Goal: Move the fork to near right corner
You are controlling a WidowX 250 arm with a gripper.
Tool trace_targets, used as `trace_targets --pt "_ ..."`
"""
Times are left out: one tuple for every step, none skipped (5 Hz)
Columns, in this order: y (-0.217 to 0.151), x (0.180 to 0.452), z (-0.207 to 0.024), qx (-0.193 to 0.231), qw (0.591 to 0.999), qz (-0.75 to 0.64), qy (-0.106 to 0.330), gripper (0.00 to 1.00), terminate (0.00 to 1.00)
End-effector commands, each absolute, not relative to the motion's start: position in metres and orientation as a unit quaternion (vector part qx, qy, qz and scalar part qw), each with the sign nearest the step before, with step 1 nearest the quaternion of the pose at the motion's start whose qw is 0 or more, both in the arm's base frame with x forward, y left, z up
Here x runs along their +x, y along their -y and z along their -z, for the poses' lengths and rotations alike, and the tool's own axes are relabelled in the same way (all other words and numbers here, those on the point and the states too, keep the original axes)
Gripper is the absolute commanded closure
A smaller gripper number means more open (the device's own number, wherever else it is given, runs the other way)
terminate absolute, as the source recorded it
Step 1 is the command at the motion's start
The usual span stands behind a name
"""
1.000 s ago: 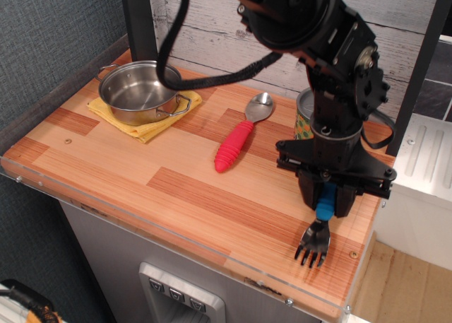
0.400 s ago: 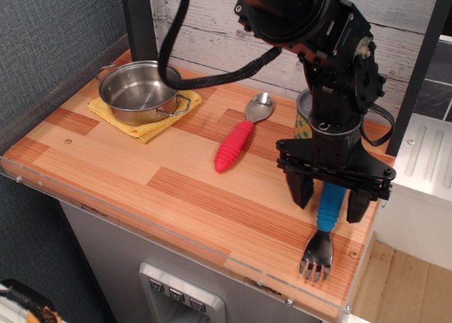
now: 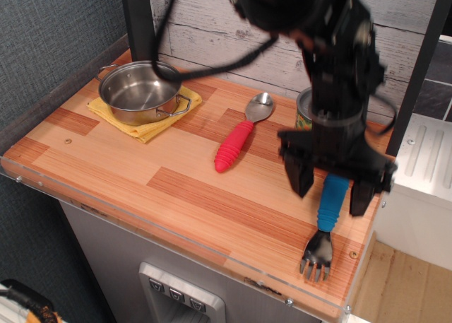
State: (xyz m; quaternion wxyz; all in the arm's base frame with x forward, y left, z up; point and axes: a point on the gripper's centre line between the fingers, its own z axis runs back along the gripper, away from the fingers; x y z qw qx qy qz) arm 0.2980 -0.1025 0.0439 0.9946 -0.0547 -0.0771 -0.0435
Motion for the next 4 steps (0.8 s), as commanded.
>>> trace_targets --pt "0.071 0.269 -0.100 -0.022 0.993 0.056 0.098 0.00 0.00" --pt "0.047 0.264 -0.116 -0.017 0.995 0.043 0.086 0.00 0.00" --pt "0.029 0.267 -0.125 -0.018 0.995 0.034 0.089 0.00 0.00" --pt "0.006 0.268 -0.131 0.003 0.996 0.031 0.080 0.00 1.00"
